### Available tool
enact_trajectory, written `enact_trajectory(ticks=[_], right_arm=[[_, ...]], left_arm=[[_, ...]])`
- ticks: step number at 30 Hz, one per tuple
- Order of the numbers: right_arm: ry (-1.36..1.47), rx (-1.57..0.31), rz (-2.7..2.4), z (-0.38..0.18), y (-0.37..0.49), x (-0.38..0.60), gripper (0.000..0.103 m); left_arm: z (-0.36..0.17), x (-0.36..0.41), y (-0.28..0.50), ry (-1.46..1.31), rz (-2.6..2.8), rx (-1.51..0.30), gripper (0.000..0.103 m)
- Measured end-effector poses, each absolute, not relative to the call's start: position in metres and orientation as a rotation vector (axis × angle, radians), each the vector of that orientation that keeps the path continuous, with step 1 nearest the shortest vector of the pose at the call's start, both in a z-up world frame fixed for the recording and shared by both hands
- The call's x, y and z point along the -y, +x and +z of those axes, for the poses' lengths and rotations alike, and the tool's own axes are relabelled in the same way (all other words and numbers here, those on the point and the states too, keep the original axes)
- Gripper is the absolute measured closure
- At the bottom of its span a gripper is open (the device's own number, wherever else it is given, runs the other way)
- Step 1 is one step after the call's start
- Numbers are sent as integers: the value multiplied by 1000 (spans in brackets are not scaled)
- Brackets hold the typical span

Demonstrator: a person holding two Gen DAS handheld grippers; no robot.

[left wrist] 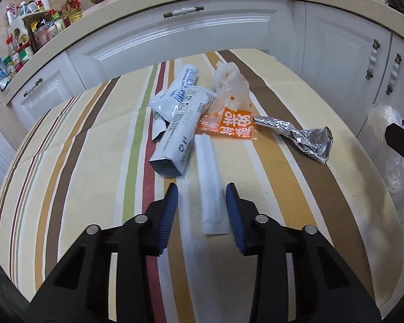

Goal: Collect trash
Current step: 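Grasp the white strip with the left tool while the right tool grasps the clear plastic bag, then carry both items over the black bin and open both tools to drop them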

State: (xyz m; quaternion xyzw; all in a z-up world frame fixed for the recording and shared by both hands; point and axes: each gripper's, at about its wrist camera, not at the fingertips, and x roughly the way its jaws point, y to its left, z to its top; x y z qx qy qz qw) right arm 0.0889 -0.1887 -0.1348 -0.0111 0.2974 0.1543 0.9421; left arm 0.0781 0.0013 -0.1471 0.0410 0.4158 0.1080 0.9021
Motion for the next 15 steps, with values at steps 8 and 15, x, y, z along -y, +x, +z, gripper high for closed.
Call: enact_trajectory(ticks=[8, 15], right_arm=[[-10, -619, 311, -140, 92, 196, 58], [-11, -617, 286, -139, 94, 205, 58]], left_arm=[[-148, 5, 74, 105, 194, -854, 88], [-143, 10, 70, 111, 175, -845, 88]])
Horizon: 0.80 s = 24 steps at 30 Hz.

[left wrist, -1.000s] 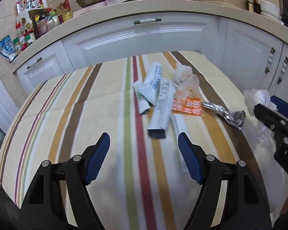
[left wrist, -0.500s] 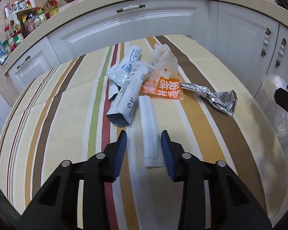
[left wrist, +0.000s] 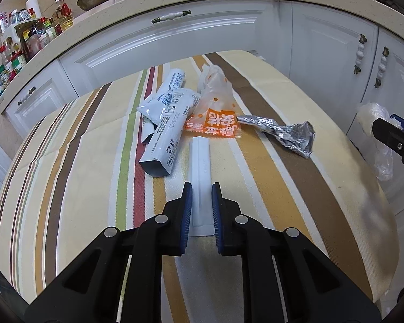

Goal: Collect trash
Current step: 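Carry both items over the black bin and open both tools to drop them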

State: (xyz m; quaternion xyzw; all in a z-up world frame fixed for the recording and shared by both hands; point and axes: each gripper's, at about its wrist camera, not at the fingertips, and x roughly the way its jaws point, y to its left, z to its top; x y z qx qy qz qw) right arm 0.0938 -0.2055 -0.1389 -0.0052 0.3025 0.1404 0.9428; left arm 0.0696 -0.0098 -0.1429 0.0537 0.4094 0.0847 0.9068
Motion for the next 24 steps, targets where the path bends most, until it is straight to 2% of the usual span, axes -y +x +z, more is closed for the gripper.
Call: enact_trajectory(ticks=[13, 24], right_arm=[[-44, -586, 168, -132, 97, 240, 58], [-70, -569, 45, -126, 110, 283, 58]], left_arm=[[-109, 41, 72, 147, 89, -745, 88], [-97, 115, 114, 195, -82, -697, 88]])
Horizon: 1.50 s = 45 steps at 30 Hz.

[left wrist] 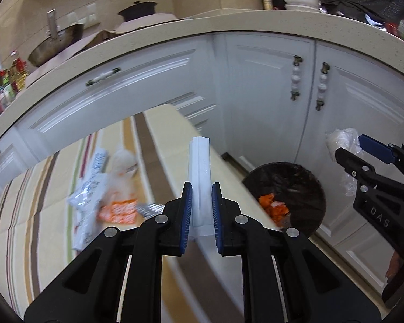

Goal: Collect trash
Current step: 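Carry both items over the black bin and open both tools to drop them, then move both tools back toward the remaining trash on the table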

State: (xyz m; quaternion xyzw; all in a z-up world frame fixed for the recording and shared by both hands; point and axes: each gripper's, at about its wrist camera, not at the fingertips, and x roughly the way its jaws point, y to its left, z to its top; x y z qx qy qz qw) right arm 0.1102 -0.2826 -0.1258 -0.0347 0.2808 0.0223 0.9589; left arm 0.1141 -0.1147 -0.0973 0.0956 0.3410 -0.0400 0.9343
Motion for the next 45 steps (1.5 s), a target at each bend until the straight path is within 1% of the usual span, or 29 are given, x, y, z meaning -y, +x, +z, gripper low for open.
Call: enact_trajectory(ticks=[15, 16, 17, 18, 19, 26, 33, 39, 45], right_arm=[[-73, -596, -34, -143, 138, 322, 58], [-73, -597, -39, -144, 141, 323, 56], [-69, -603, -43, -147, 145, 326, 52], [-64, -609, -49, -150, 149, 329, 41], [-59, -607, -57, -151, 151, 331, 39], [-11, -612, -87, -156, 152, 345, 39], [-10, -601, -76, -149, 146, 338, 39], [-6, -589, -38, -138, 139, 319, 39], [-13, -571, 44, -125, 136, 282, 39]], left_arm=[[-112, 197, 157, 301, -188, -674, 88], [-115, 205, 161, 326, -199, -677, 85], [-118, 208, 165, 342, -206, -685, 78], [-122, 212, 169, 361, -197, -697, 58], [-124, 213, 171, 361, -185, -698, 52], [-128, 205, 174, 327, -168, -718, 51], [-117, 188, 166, 285, -154, -708, 51], [-104, 158, 154, 237, -114, -696, 51], [-91, 112, 142, 189, -39, -687, 51]])
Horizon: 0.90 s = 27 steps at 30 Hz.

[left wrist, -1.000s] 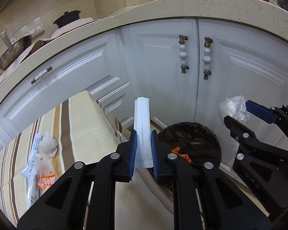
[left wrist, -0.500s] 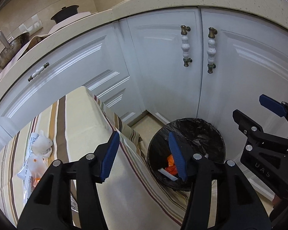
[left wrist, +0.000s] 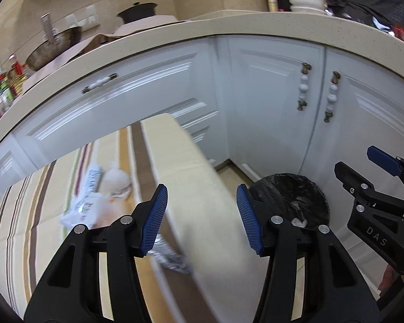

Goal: Collect trash
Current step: 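Move both tools back toward the remaining trash on the table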

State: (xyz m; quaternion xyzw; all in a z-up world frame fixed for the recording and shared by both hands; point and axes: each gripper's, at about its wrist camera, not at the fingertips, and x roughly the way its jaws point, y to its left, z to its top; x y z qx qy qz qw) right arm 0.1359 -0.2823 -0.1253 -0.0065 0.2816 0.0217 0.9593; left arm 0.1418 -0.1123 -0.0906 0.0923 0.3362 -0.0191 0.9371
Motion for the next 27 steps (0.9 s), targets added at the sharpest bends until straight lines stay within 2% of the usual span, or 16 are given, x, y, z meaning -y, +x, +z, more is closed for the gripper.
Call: enact_trajectory(ticks=[15, 27], right_arm=[[-98, -577, 298, -116, 122, 167, 38], [-220, -676, 415, -133, 121, 102, 38]], left_arm=[[-84, -36, 99, 71, 232, -710, 51], [-100, -94, 76, 1, 321, -749, 50]])
